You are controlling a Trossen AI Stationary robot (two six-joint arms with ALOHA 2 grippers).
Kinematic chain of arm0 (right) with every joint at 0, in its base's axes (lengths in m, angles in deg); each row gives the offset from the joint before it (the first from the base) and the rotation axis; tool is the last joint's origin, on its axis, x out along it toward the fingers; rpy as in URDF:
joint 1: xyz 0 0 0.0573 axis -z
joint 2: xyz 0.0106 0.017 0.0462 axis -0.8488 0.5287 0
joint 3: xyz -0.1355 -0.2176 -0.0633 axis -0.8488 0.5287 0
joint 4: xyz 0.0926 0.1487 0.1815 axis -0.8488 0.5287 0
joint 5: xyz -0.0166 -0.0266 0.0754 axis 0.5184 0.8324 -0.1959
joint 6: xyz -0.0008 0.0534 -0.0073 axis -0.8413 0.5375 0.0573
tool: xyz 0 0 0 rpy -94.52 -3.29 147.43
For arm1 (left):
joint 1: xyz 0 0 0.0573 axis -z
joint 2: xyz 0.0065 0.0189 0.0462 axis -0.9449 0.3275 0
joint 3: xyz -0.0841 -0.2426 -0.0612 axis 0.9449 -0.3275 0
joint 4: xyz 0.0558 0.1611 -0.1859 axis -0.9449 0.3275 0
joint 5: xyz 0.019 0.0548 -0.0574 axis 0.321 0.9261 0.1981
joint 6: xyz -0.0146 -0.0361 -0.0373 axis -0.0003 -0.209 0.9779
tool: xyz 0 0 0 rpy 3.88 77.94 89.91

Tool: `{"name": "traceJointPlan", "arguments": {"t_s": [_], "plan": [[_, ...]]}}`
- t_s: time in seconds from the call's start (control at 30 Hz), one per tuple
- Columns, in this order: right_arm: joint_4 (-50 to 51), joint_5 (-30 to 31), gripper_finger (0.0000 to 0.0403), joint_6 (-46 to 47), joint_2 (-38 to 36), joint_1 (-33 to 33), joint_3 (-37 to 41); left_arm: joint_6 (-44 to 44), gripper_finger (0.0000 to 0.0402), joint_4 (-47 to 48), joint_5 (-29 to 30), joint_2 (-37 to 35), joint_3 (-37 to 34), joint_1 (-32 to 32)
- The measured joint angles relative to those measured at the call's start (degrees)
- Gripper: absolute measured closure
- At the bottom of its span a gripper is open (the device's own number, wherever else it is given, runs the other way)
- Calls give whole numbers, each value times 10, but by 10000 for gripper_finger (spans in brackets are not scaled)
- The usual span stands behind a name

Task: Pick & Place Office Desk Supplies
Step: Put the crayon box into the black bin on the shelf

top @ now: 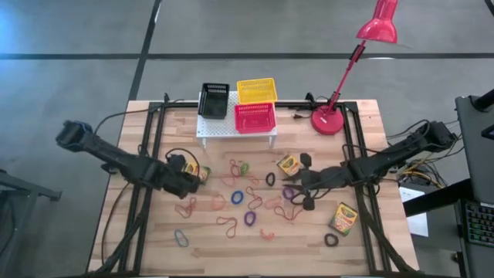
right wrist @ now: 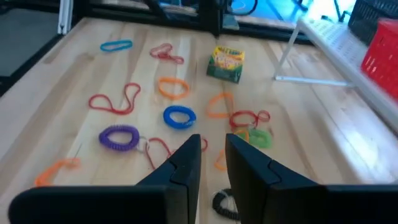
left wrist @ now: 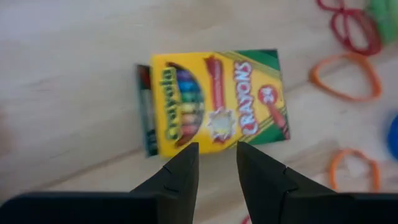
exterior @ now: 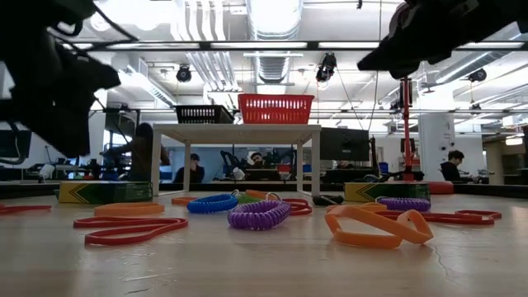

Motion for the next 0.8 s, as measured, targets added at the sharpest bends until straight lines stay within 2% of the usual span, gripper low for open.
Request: {"name": "traceJointPlan", "arguments": {"t_s": [0.1,0.27,0.37,0.47,0.67,0.73,0.8], "plan": [[3,0,333,-2,4,0,-6,-17,286,-100,33,-20,-61,-17],[-1,0,329,-2,11,0,-12,-74,286,-285,50,-16,-138,-35],[0,0,330,0,15,0,-12,-135,286,-423,37,5,-165,-32],[-1,0,334,9,15,0,-13,-193,286,-523,-6,32,-167,-22],[-2,-1,339,31,15,0,-13,-234,286,-539,-115,104,-115,15],[-9,-1,339,31,18,0,-13,-247,286,-506,-138,123,-82,30],[-30,-2,339,29,26,0,-13,-248,286,-445,-137,132,-37,48]]}}
